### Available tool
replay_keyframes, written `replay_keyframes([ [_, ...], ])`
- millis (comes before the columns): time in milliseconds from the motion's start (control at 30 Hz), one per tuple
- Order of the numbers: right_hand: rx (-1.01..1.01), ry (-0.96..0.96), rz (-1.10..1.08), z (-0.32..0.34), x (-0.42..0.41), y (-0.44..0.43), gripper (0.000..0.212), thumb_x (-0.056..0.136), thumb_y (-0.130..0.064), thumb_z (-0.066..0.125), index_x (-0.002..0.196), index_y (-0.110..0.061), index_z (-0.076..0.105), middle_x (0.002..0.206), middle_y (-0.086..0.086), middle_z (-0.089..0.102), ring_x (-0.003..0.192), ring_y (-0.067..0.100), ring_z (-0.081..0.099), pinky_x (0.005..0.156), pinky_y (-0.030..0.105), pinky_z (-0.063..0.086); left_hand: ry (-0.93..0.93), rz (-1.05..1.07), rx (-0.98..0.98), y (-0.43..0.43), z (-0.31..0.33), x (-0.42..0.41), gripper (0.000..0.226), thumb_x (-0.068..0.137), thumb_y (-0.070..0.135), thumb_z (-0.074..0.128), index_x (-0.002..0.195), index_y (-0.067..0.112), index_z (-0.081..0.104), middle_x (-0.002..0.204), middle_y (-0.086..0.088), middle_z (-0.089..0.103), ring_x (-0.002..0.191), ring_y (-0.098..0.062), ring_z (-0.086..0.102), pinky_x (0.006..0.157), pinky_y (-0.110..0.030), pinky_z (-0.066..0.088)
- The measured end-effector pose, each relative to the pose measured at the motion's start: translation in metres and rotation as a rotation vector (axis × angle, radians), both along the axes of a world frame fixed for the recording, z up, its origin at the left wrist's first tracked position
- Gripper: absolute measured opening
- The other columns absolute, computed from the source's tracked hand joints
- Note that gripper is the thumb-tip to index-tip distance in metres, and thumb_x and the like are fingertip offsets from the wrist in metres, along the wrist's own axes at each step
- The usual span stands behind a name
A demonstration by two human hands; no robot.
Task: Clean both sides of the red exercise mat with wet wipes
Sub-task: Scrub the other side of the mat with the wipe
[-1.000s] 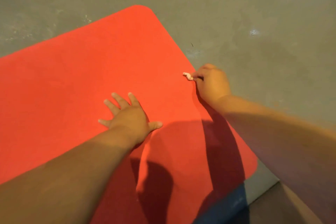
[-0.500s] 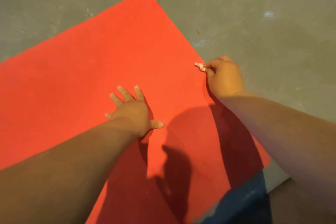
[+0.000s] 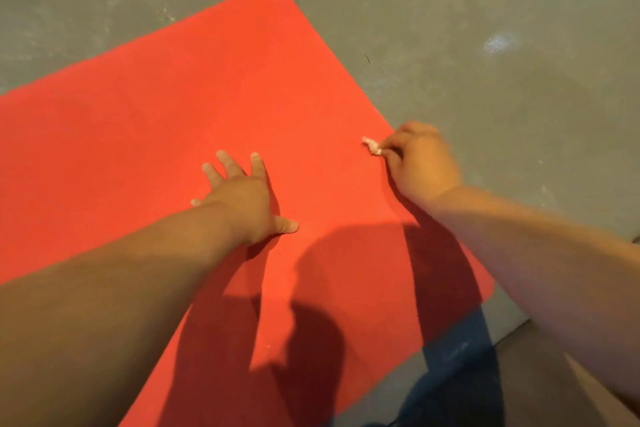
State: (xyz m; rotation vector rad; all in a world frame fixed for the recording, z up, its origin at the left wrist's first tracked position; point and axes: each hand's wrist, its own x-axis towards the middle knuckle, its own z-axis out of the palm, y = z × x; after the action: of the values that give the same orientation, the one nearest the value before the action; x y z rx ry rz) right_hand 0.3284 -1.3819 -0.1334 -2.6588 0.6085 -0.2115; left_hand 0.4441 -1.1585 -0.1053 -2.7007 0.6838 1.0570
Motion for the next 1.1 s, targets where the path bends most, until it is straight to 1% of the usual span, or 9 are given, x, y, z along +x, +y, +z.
replay_keyframes([
  [133,-0.003,0.07,-0.071,0.003,-0.006,-0.018,0.014,0.084,-0.009,0.063,0.093,-0.012,0.074,0.089,0.012,0.063,0.088,0.032,0.057,0.073,0.032,0.037,-0.006,-0.044,-0.005,0.007,-0.001,-0.001,0.128,0.071,0.068,0.068,0.15,0.019,-0.02,0.152,-0.026,-0.025,0.14,-0.052,-0.014,0.111,-0.063,0.021],
  [267,-0.013,0.061,-0.097,0.003,-0.043,0.0,0.014,0.083,-0.007,0.062,0.088,-0.013,0.073,0.088,0.008,0.064,0.087,0.031,0.058,0.074,0.033,0.042,-0.011,-0.023,-0.033,0.006,0.0,-0.006,0.121,0.074,0.064,0.067,0.151,0.02,-0.016,0.154,-0.025,-0.023,0.141,-0.051,-0.012,0.111,-0.062,0.021],
  [400,0.044,0.063,0.173,0.012,-0.092,0.035,0.028,0.088,-0.025,0.047,0.085,-0.015,0.073,0.08,0.003,0.063,0.08,0.026,0.06,0.073,0.035,0.048,-0.049,-0.098,-0.101,0.007,0.005,-0.025,0.094,0.087,0.052,0.06,0.153,0.021,0.001,0.157,-0.022,-0.012,0.143,-0.048,-0.005,0.11,-0.063,0.024],
  [500,0.086,0.078,0.288,0.009,-0.104,0.044,0.029,0.086,-0.028,0.046,0.087,-0.016,0.073,0.082,0.002,0.063,0.078,0.024,0.06,0.07,0.033,0.05,-0.083,-0.164,-0.173,0.009,0.002,-0.043,0.076,0.093,0.037,0.051,0.153,0.019,0.009,0.158,-0.02,-0.008,0.144,-0.044,-0.005,0.113,-0.059,0.015],
  [700,0.062,0.1,-0.334,-0.002,-0.04,0.005,0.019,0.087,-0.011,0.057,0.097,-0.011,0.074,0.099,0.016,0.065,0.092,0.035,0.06,0.074,0.034,0.041,-0.088,-0.206,-0.287,0.017,0.0,-0.07,0.071,0.092,0.025,0.047,0.153,0.015,0.012,0.161,-0.012,-0.005,0.148,-0.032,-0.003,0.117,-0.05,0.009],
  [767,0.032,0.124,-0.262,0.0,-0.029,0.025,0.021,0.088,-0.011,0.055,0.098,-0.009,0.074,0.097,0.018,0.063,0.091,0.037,0.059,0.074,0.037,0.041,-0.055,-0.234,-0.297,0.026,0.002,-0.072,0.071,0.092,0.026,0.048,0.153,0.015,0.013,0.161,-0.008,-0.005,0.148,-0.028,-0.003,0.118,-0.047,0.008],
  [967,0.141,0.096,0.398,0.013,-0.038,0.134,0.028,0.085,-0.011,0.055,0.106,-0.017,0.072,0.088,0.009,0.06,0.088,0.03,0.058,0.074,0.038,0.048,-0.045,-0.268,-0.349,0.041,0.001,-0.069,0.073,0.092,0.032,0.049,0.154,0.019,0.011,0.162,-0.004,-0.006,0.149,-0.022,-0.002,0.118,-0.043,0.008],
  [1033,0.071,0.091,0.36,0.009,-0.038,0.108,0.026,0.084,-0.016,0.052,0.098,-0.016,0.074,0.085,0.009,0.06,0.087,0.032,0.059,0.072,0.038,0.048,-0.059,-0.274,-0.317,0.04,0.002,-0.073,0.075,0.092,0.035,0.048,0.154,0.018,0.009,0.162,-0.005,-0.007,0.149,-0.023,-0.003,0.118,-0.044,0.008],
  [1100,0.006,0.075,0.094,0.007,-0.041,0.064,0.027,0.084,-0.016,0.05,0.094,-0.013,0.074,0.087,0.013,0.061,0.086,0.035,0.059,0.073,0.037,0.044,-0.064,-0.299,-0.253,0.038,0.004,-0.078,0.08,0.091,0.042,0.049,0.154,0.018,0.004,0.161,-0.008,-0.01,0.148,-0.027,-0.005,0.118,-0.049,0.01],
])
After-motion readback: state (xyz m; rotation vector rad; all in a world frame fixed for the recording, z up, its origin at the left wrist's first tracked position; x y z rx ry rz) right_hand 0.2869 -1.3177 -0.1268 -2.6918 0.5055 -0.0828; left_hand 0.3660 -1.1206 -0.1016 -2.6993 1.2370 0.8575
